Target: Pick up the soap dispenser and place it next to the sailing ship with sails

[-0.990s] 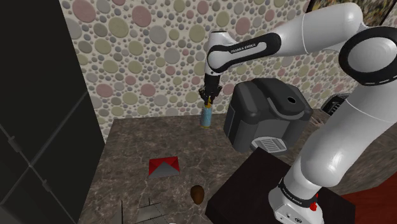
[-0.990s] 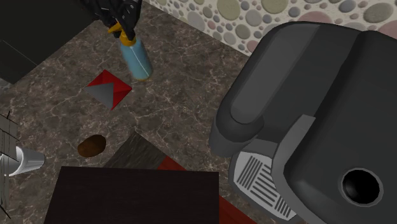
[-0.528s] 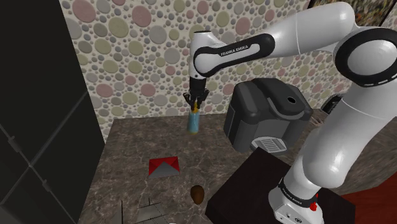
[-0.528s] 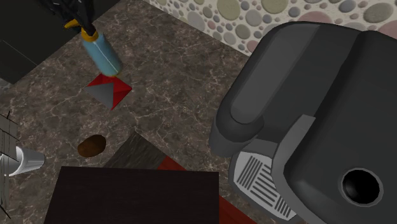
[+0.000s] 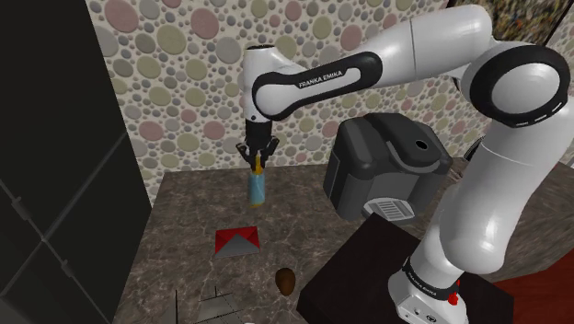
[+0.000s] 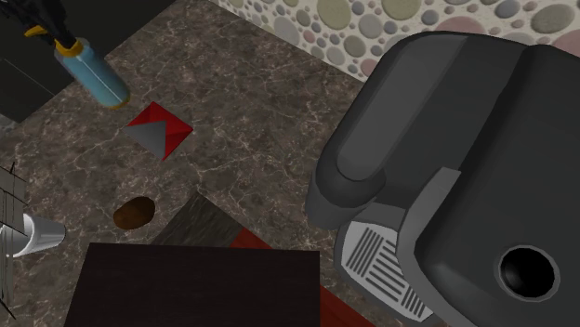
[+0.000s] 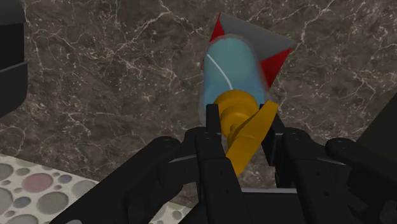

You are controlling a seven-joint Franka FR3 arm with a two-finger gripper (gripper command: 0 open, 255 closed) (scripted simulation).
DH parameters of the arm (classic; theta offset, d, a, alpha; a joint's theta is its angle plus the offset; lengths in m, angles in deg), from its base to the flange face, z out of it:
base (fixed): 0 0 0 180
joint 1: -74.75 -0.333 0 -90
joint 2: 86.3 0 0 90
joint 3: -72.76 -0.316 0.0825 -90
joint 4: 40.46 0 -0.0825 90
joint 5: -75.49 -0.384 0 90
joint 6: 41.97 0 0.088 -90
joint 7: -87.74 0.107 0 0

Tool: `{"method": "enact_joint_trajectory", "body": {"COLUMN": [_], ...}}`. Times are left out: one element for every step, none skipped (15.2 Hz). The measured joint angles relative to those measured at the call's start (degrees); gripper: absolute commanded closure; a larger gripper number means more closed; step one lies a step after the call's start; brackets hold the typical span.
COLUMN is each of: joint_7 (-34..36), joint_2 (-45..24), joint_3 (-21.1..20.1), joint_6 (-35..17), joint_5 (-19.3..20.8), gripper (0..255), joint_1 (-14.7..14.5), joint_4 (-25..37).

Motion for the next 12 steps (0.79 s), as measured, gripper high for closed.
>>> {"method": "enact_joint_trajectory", "body": {"joint_7": [1.3, 2.6, 3.9, 5.2, 6.3, 7.8, 9.1, 10.3, 11.4, 12.7, 13.8, 14.9], "joint_2": [-1.1, -2.2, -3.2, -4.2, -5.2, -6.7, -7.9, -9.4, -11.0, -12.5, -13.8, -15.2], "joint_3": [-0.6, -1.2, -1.7, -2.2, -2.6, -3.2, -3.7, -4.1, -4.4, -4.8, -5.1, -5.4], "joint_6": [0.5, 1.0, 1.4, 1.7, 2.3, 2.6, 3.0, 3.4, 4.1, 5.1, 5.1, 5.7], "joint_5": [0.2, 0.4, 0.6, 0.8, 1.1, 1.4, 1.7, 2.1, 2.4, 2.8, 3.2, 3.5], "gripper": [255, 255, 255, 255, 255, 255, 255, 255, 255, 255, 255, 255], "joint_1": [-0.7, -1.4, -2.0, -2.7, -3.4, -4.2, -5.0, -5.8, -6.5, -7.4, -8.2, -9.0], "joint_4": [1.6, 3.1, 4.4, 5.7, 7.3, 9.0, 10.6, 12.3, 14.6, 17.0, 18.3, 20.2]}}
